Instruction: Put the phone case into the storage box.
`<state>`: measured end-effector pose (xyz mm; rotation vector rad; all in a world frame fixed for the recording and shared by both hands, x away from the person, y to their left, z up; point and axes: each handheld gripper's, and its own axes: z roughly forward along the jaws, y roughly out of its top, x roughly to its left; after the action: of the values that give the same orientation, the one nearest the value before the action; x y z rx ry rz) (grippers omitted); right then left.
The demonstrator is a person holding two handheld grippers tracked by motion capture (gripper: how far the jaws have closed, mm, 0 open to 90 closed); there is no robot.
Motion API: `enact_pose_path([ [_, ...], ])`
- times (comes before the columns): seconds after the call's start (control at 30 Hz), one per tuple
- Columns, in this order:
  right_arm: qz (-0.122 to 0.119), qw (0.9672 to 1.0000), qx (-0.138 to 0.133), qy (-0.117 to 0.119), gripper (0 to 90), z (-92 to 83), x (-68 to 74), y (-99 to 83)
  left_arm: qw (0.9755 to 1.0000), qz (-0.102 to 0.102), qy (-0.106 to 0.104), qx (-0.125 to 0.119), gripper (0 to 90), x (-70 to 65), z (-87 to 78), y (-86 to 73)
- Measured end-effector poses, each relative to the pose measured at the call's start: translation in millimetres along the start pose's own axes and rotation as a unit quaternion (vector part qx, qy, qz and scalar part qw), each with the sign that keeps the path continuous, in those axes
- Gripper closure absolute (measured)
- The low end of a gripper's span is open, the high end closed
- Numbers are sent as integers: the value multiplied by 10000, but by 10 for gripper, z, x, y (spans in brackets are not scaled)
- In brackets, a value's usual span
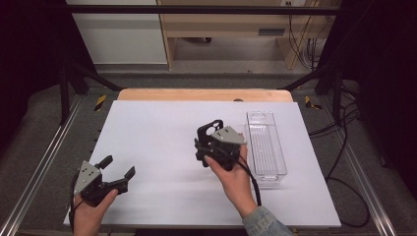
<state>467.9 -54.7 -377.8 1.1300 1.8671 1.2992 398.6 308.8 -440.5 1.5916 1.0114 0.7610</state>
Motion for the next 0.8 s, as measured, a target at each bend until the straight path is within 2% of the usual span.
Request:
enact_pose_path([
  [0.1, 68, 9999, -65, -127, 136, 32, -160, 148, 10000, -49, 33, -64, 90, 34, 5, -10],
  [0.3, 326, 9983, -189, -434, 136, 119, -505, 425, 10000, -48, -8, 38, 72, 51, 29, -59],
  [0.4, 326, 9973, -250, -610, 136, 169, -645, 525, 10000, -75, -3, 41, 70, 67, 30, -67],
  [0.5, 372, 9963, -279, -726, 136, 227, -770, 587, 10000, -92, 37, 3, 69, 76, 26, -65],
  [0.6, 390, 9950, -323, -859, 136, 287, -887, 617, 9998, -76, 127, -155, 69, 87, 0, -49],
  [0.8, 752, 9901, -405, -1115, 137, 400, -1215, 632, 9998, -117, 84, -149, 65, 96, 15, -64],
])
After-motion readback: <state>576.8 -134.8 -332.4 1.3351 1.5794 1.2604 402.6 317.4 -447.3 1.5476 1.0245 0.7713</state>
